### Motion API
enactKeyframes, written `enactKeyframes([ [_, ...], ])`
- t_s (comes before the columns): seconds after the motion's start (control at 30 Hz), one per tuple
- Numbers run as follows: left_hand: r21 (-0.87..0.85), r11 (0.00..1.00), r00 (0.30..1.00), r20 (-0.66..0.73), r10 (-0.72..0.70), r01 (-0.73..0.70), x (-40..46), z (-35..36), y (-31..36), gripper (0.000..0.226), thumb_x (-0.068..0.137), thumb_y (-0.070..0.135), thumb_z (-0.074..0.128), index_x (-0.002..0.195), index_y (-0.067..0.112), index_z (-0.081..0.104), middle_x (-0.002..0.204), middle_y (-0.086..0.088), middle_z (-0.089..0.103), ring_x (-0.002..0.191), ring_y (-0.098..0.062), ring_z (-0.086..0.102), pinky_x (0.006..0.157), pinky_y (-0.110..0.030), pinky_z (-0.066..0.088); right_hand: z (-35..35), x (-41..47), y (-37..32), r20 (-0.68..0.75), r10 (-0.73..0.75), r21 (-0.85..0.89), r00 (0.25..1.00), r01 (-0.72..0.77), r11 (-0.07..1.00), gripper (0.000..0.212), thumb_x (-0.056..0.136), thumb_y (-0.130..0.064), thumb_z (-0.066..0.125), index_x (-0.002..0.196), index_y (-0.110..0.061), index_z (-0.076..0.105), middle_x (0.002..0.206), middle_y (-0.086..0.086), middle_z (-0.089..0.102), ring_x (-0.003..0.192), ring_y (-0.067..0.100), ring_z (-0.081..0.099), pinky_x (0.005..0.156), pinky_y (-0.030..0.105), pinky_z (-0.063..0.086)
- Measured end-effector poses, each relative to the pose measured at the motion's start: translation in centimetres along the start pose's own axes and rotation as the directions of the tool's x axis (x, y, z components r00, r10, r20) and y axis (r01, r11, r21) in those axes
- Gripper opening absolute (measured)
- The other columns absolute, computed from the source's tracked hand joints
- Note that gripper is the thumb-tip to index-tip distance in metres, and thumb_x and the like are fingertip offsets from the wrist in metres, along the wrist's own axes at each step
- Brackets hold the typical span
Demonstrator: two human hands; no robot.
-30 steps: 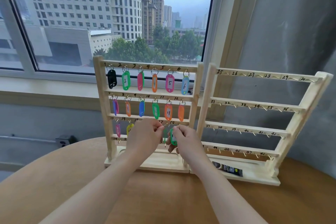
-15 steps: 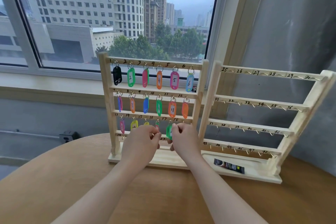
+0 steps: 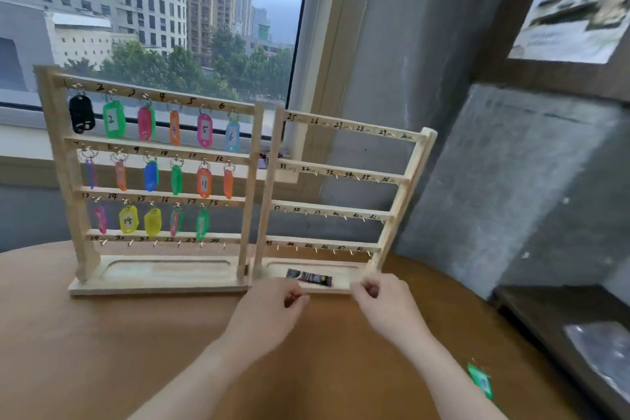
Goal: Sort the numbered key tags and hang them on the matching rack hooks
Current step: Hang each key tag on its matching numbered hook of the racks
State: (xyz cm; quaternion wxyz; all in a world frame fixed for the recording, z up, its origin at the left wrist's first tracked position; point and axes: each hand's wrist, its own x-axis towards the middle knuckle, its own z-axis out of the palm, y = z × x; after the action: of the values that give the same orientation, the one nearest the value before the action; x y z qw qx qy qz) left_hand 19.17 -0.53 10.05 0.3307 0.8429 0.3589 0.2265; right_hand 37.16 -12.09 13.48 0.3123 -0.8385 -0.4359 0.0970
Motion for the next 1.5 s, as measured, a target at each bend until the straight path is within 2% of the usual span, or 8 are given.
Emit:
enactKeyframes([
  [0.1, 0.062, 0.993, 0.985, 0.149, 0.089, -0.099, 0.4, 5.6, 3.7, 0.031, 0.097, 0.043, 0.059, 0.067, 0.036, 0.054, 0.070, 0.014, 0.060, 0.066, -0.003, 0.055, 0.063, -0.023, 0.044, -4.1, -2.3, 5.9, -0.017, 0.106, -0.028, 0.994, -0.106, 0.994, 0.030, 0.095, -0.033, 0.064, 0.068, -0.021, 0.068, 0.065, -0.009, 0.064, 0.065, 0.005, 0.057, 0.056, 0.017, 0.040],
  [0.3, -0.107, 0.989, 0.897, 0.422, 0.134, -0.098, 1.0, 16.1, 8.6, 0.014, 0.096, 0.034, 0.064, 0.093, 0.026, 0.075, 0.094, 0.012, 0.069, 0.091, -0.004, 0.062, 0.086, -0.027, 0.053, -8.8, -7.4, 16.1, -0.012, 0.282, -0.107, 0.959, -0.281, 0.954, 0.018, 0.095, -0.030, 0.064, 0.079, -0.025, 0.071, 0.077, -0.013, 0.068, 0.076, 0.001, 0.062, 0.063, 0.013, 0.044],
  [0.4, -0.154, 0.988, 0.916, 0.390, 0.092, -0.034, 1.4, 19.7, 10.0, 0.012, 0.097, 0.029, 0.064, 0.100, 0.025, 0.075, 0.102, 0.009, 0.068, 0.095, -0.003, 0.060, 0.080, -0.017, 0.048, -8.8, -8.6, 18.7, 0.026, 0.307, -0.102, 0.951, -0.303, 0.947, 0.017, 0.096, -0.027, 0.064, 0.081, -0.030, 0.070, 0.085, -0.016, 0.069, 0.081, -0.001, 0.062, 0.064, 0.008, 0.044],
  [0.5, -0.150, 0.988, 0.932, 0.355, 0.078, -0.025, 1.9, 22.0, 11.0, 0.009, 0.095, 0.033, 0.065, 0.102, 0.031, 0.071, 0.099, 0.014, 0.067, 0.099, -0.007, 0.060, 0.094, -0.028, 0.048, -8.0, -8.4, 19.9, 0.029, 0.308, -0.097, 0.951, -0.304, 0.948, 0.013, 0.095, -0.026, 0.066, 0.084, -0.031, 0.072, 0.087, -0.015, 0.069, 0.082, -0.002, 0.062, 0.064, 0.007, 0.044],
  [0.77, -0.013, 0.968, 0.947, 0.204, 0.247, -0.249, 1.8, 24.4, 10.3, 0.009, 0.091, 0.038, 0.067, 0.098, 0.034, 0.071, 0.088, 0.019, 0.060, 0.091, -0.006, 0.049, 0.086, -0.029, 0.036, -6.2, -6.7, 20.4, 0.029, 0.347, -0.137, 0.937, -0.341, 0.930, 0.030, 0.078, -0.059, 0.075, 0.091, -0.032, 0.071, 0.093, -0.013, 0.066, 0.086, 0.004, 0.063, 0.074, 0.027, 0.054],
  [0.9, 0.017, 0.951, 0.941, 0.150, 0.302, -0.308, 2.2, 25.0, 10.0, 0.005, 0.093, 0.033, 0.063, 0.092, 0.034, 0.067, 0.083, 0.022, 0.054, 0.088, -0.005, 0.046, 0.079, -0.027, 0.032, -5.8, -6.0, 20.1, 0.015, 0.326, -0.220, 0.945, -0.315, 0.923, 0.031, 0.082, -0.058, 0.074, 0.093, -0.029, 0.070, 0.090, -0.011, 0.067, 0.083, 0.008, 0.064, 0.077, 0.034, 0.057],
  [1.07, 0.012, 0.944, 0.930, 0.173, 0.324, -0.331, 2.3, 25.4, 9.4, 0.019, 0.080, 0.019, 0.057, 0.090, 0.034, 0.065, 0.082, 0.021, 0.054, 0.086, -0.004, 0.044, 0.076, -0.025, 0.032, -5.6, -6.0, 19.9, 0.021, 0.319, -0.271, 0.948, -0.302, 0.914, 0.032, 0.086, -0.057, 0.070, 0.094, -0.026, 0.070, 0.089, -0.009, 0.069, 0.087, 0.016, 0.065, 0.083, 0.040, 0.054],
  [1.5, -0.031, 0.942, 0.922, 0.194, 0.335, -0.335, 2.5, 25.4, 8.9, 0.012, 0.085, 0.035, 0.071, 0.086, 0.034, 0.060, 0.085, 0.017, 0.056, 0.086, -0.006, 0.044, 0.076, -0.025, 0.027, -5.7, -5.1, 18.5, 0.052, 0.299, -0.354, 0.953, -0.262, 0.898, 0.029, 0.094, -0.051, 0.065, 0.090, -0.022, 0.063, 0.088, -0.004, 0.067, 0.087, 0.020, 0.063, 0.079, 0.035, 0.048],
])
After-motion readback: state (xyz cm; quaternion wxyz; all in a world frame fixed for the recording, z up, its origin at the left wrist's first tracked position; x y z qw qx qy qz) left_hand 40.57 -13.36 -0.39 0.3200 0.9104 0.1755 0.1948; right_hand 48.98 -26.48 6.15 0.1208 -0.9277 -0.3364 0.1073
